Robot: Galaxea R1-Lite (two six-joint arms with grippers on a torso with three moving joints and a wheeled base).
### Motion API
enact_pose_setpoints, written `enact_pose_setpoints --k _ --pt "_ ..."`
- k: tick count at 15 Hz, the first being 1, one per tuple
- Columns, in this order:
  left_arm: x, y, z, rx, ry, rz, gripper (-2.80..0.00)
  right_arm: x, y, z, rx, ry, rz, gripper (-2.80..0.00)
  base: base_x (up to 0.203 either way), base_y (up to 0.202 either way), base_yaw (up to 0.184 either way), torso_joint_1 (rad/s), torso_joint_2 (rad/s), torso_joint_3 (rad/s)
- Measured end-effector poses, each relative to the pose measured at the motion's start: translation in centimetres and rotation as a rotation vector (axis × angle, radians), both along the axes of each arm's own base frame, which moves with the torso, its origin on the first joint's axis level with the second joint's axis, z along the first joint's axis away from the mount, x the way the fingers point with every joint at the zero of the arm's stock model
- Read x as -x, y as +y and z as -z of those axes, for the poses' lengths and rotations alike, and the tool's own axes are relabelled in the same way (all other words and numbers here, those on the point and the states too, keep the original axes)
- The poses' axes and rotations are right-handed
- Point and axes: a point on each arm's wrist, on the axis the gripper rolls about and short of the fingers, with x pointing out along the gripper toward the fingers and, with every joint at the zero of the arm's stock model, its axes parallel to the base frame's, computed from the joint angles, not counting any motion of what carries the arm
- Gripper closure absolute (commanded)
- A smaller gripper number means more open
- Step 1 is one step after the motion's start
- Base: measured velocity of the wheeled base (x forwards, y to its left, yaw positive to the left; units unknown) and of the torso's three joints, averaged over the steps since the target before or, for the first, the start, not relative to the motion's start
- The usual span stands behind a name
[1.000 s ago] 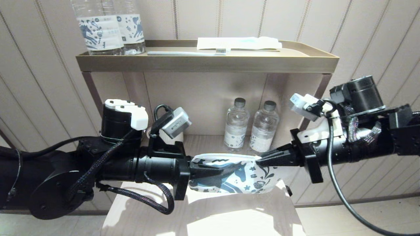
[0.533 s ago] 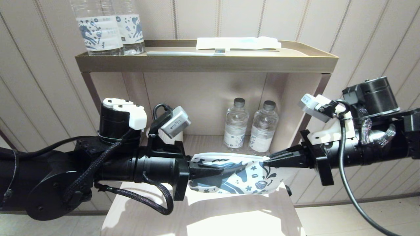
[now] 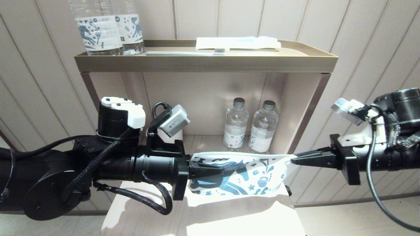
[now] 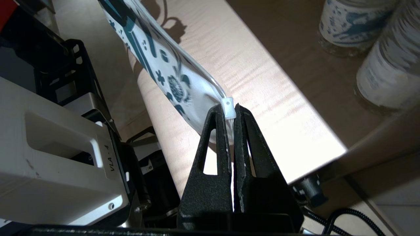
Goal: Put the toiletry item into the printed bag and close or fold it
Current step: Close the strorage bag and place it on the desk
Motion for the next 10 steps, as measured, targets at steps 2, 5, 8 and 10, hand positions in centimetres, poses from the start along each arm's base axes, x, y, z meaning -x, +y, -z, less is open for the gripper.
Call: enact_pose_setpoints --k 2,5,8,10 --pt "-0.01 -0.01 -0.04 0.001 -0.001 0.000 0.00 0.44 -0.88 0.16 -0.006 0.002 0.027 0.00 0.000 0.000 0.000 0.000 0.00 0.000" --pt "-0.02 0.11 -0.02 0.000 -0.001 -0.003 0.00 0.59 -1.46 0.19 -0.009 -0.002 0.050 0.00 0.000 0.000 0.000 0.000 0.00 0.000" --pt "0.01 0.10 -0.07 0.001 -0.003 -0.002 0.00 0.61 -1.41 0.19 -0.011 -0.002 0.045 0.00 0.000 0.000 0.000 0.000 0.00 0.000" --pt "0.05 0.05 -0.07 0.001 -0.003 0.001 0.00 0.61 -1.45 0.18 -0.011 -0.002 0.046 0.00 0.000 0.000 0.000 0.000 0.00 0.000"
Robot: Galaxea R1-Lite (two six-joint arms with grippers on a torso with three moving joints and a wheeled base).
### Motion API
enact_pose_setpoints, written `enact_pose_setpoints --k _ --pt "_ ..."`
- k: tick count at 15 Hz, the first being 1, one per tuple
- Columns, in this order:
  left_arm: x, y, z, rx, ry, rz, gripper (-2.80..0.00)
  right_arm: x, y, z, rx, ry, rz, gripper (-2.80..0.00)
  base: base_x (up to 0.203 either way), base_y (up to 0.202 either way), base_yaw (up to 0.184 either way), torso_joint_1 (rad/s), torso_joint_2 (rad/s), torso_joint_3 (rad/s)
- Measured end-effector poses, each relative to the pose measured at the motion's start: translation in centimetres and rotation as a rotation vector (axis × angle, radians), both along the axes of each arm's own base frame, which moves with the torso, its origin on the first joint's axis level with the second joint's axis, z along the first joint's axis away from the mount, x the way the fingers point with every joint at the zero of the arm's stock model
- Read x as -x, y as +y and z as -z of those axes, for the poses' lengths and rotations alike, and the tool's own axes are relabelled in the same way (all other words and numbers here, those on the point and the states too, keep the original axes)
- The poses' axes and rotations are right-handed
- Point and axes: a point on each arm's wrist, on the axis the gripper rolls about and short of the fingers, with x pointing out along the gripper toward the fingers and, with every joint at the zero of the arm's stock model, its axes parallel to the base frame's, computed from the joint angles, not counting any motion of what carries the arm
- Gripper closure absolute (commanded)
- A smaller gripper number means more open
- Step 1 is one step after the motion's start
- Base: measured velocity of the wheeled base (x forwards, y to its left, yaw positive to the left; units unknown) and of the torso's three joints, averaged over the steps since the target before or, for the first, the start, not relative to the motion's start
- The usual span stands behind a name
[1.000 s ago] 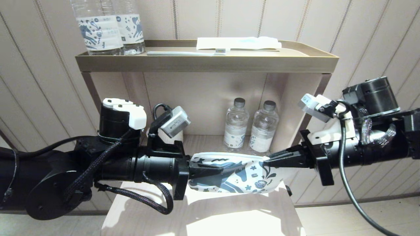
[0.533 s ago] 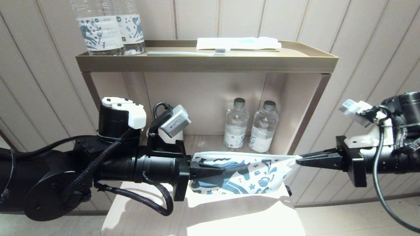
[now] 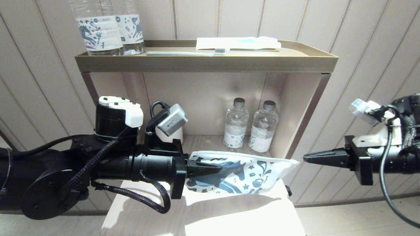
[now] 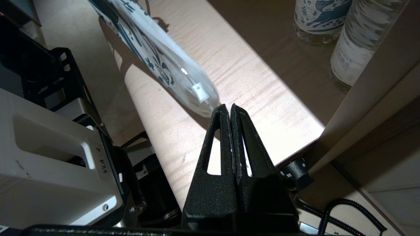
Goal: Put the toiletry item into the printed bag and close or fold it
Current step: Close the strorage bag and place it on the desk
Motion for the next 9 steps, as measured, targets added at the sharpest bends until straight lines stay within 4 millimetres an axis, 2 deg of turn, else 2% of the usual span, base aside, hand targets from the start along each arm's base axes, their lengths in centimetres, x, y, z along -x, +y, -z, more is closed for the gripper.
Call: enact_pose_setpoints --k 6,7,9 --pt "-0.10 -0.03 0.31 -0.011 0.015 -0.003 0.00 -0.66 0.47 -0.31 -0.019 0.003 -0.036 0.00 0.000 0.000 0.000 0.000 0.00 0.000" --pt "-0.24 0.01 0.32 -0.010 0.014 -0.007 0.00 -0.59 0.48 -0.25 -0.018 0.002 -0.036 -2.80 0.000 0.000 0.000 0.000 0.00 0.000" --pt "-0.43 -0.01 0.46 -0.014 0.018 -0.012 0.00 -0.34 0.50 -0.15 -0.017 0.004 -0.036 -2.80 0.000 0.000 0.000 0.000 0.00 0.000"
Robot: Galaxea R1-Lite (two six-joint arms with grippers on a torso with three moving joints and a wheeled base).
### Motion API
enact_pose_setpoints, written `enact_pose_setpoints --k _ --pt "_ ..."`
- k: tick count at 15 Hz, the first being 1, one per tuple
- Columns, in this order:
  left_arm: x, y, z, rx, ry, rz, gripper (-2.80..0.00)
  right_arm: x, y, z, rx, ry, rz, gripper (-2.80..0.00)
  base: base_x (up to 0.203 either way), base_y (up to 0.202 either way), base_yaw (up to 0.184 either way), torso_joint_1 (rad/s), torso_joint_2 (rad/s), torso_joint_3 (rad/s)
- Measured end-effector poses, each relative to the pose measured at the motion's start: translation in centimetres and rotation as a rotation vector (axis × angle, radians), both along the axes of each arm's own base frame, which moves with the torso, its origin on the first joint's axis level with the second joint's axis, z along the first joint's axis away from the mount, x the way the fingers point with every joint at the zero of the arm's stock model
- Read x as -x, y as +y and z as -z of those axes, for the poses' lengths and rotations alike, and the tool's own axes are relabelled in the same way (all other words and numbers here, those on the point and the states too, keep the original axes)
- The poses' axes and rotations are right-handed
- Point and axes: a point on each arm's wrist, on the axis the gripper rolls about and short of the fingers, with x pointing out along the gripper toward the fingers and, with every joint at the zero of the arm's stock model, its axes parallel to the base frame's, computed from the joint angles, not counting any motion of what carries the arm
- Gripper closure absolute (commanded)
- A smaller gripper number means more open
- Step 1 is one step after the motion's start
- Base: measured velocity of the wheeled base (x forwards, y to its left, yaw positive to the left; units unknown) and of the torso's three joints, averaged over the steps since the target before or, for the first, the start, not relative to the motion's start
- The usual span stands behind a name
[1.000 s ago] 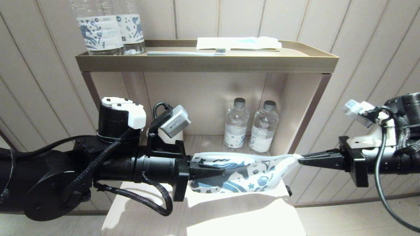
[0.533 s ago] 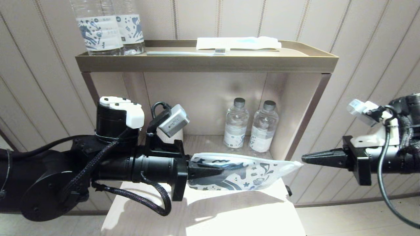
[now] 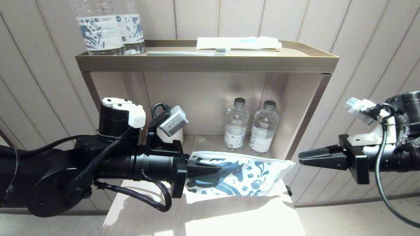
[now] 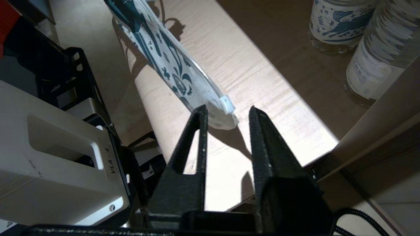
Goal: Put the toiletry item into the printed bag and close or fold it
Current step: Close the strorage bag and place it on the desk
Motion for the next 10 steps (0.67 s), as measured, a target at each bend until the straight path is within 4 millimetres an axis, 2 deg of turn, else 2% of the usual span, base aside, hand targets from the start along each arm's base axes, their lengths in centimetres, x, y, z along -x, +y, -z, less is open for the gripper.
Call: enact_pose_setpoints --k 10 --pt "-0.51 0.07 0.22 -0.004 0.004 -0.013 0.00 0.40 -0.05 -0.50 -0.004 -0.010 0.004 -2.80 0.000 0.000 0.000 0.000 0.00 0.000"
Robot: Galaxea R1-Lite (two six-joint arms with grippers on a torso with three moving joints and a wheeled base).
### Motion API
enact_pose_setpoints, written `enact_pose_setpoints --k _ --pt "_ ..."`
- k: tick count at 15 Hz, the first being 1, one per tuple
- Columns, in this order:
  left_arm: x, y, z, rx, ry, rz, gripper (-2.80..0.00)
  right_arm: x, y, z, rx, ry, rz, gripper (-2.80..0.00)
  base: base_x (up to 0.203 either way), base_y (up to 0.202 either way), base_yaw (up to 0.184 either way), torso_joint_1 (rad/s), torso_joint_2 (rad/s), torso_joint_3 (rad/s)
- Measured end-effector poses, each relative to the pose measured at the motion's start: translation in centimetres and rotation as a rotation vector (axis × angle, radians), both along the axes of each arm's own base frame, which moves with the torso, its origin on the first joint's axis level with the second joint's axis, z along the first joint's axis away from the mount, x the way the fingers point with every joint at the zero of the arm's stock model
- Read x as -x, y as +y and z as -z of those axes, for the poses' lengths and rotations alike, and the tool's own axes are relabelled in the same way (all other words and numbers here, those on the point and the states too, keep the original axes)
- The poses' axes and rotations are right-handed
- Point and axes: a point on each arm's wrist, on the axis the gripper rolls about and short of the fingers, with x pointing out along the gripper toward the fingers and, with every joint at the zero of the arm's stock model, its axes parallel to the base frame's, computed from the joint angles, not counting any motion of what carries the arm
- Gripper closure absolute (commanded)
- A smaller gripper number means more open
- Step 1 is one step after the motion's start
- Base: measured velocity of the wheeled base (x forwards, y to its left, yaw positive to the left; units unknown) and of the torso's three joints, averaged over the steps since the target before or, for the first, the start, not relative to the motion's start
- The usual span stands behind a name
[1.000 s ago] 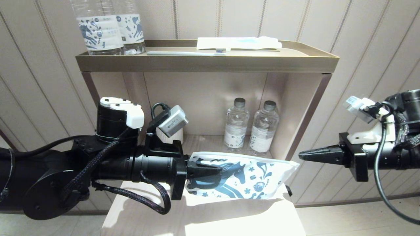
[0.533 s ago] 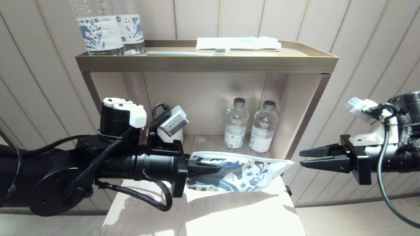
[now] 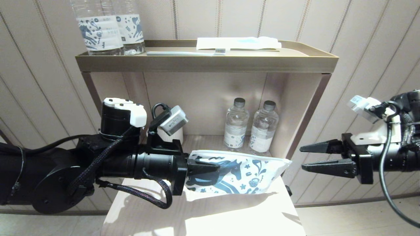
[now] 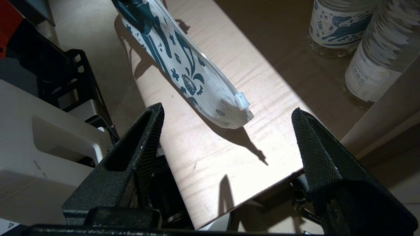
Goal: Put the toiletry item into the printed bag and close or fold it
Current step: Close the strorage bag and place it on the desk
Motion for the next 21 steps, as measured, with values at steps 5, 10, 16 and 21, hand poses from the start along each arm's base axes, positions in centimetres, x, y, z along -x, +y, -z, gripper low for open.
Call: enact_pose_setpoints --k 5,10,16,21 --pt "-1.7 0.4 0.5 -0.006 0.004 -0.050 0.00 1.5 -0.6 0.6 -0.001 0.020 0.035 -2.80 0.000 0.000 0.000 0.000 0.00 0.000" --pt "-3.3 0.8 1.6 -0.022 0.025 -0.090 0.00 4.8 -1.2 0.9 -0.012 0.034 0.098 0.00 0.000 0.000 0.000 0.000 0.00 0.000" --pt "-3.4 0.8 1.7 -0.025 0.028 -0.090 0.00 5.6 -1.4 0.8 -0.015 0.027 0.116 0.00 0.000 0.000 0.000 0.000 0.00 0.000" --pt "-3.4 0.8 1.7 -0.025 0.029 -0.091 0.00 5.6 -1.4 0.8 -0.015 0.024 0.114 0.00 0.000 0.000 0.000 0.000 0.00 0.000"
